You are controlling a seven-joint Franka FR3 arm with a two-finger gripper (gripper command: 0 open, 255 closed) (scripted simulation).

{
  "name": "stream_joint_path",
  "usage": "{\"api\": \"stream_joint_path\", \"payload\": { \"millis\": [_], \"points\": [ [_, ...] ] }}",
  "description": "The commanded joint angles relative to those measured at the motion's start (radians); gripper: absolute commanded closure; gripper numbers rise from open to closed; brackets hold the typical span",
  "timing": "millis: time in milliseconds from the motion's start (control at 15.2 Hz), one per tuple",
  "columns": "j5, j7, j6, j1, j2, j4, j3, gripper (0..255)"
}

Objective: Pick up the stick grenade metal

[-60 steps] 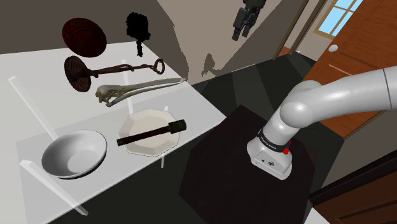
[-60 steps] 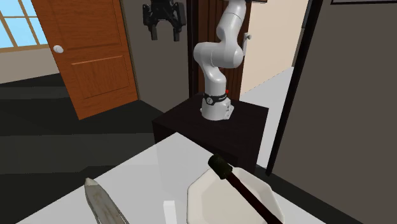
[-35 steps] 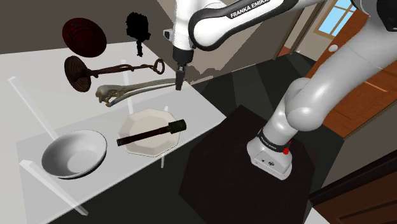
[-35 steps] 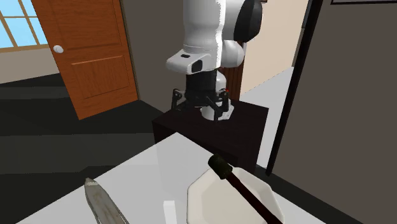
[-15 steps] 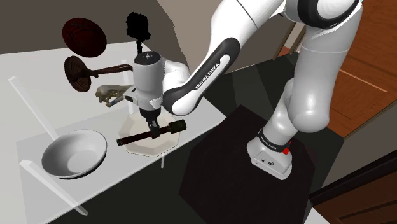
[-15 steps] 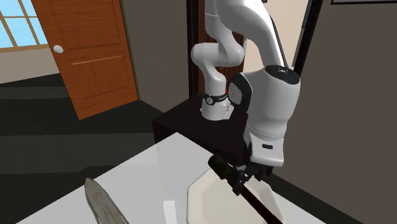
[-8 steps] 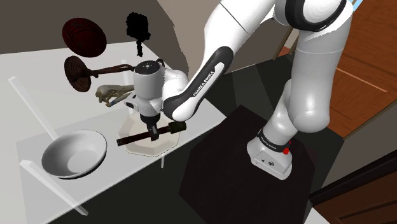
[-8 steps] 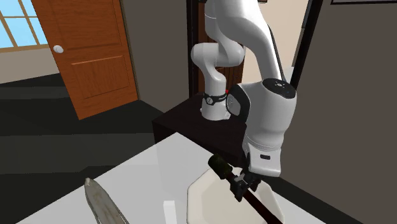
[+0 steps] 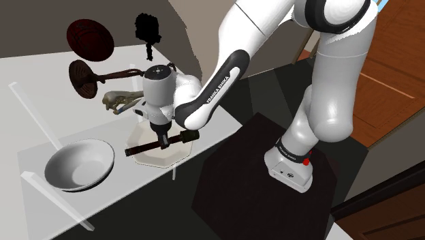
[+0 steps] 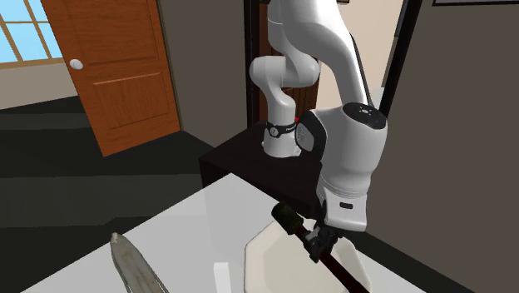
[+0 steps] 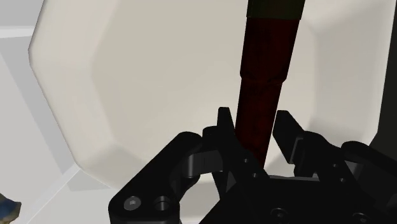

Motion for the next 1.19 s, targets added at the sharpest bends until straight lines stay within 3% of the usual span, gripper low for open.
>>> {"api": "stream_joint_path", "payload": {
  "millis": [0,1122],
  "points": [
    [-0.001,0.002,0.001,0.002,0.002,0.000,0.000,255],
    [0.118,-0.091,-0.165,-0.038,-0.176,0.000,0.059,255]
  ]
}}
